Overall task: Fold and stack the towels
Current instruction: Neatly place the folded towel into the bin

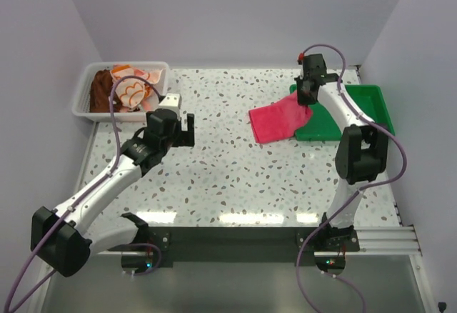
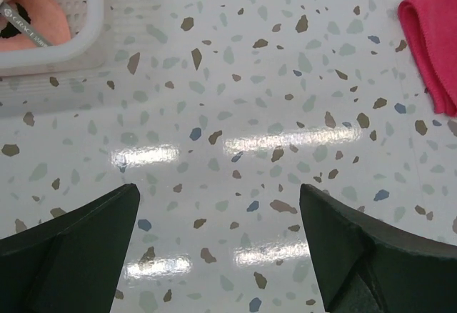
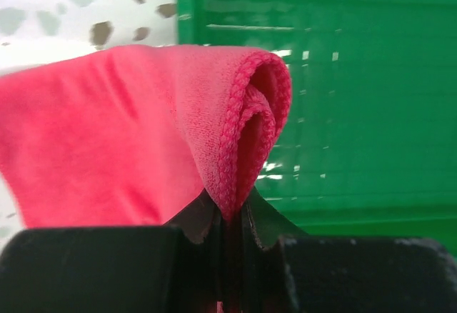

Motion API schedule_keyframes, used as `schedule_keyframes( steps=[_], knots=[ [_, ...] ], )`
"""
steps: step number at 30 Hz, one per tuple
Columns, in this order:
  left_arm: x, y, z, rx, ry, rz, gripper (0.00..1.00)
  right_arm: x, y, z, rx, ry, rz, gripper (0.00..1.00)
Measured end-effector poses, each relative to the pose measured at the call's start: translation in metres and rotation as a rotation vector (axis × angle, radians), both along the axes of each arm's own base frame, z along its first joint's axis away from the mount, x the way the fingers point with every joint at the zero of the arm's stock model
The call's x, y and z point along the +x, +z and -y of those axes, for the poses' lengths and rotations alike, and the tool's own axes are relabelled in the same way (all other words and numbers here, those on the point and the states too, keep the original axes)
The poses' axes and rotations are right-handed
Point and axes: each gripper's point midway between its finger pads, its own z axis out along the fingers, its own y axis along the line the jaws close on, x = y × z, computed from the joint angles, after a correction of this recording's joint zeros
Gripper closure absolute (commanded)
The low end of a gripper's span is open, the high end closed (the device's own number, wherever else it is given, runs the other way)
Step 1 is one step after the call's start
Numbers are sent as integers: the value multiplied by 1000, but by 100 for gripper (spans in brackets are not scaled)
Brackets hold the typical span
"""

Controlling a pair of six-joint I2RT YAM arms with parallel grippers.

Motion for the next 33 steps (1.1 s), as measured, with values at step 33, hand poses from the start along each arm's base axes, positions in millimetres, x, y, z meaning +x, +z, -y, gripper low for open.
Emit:
schedule_keyframes(
  steps=[33],
  knots=[
    [-7,-70,-39,226,129,-133,0,37,-76,185,-527,-86,-174,100]
  ],
)
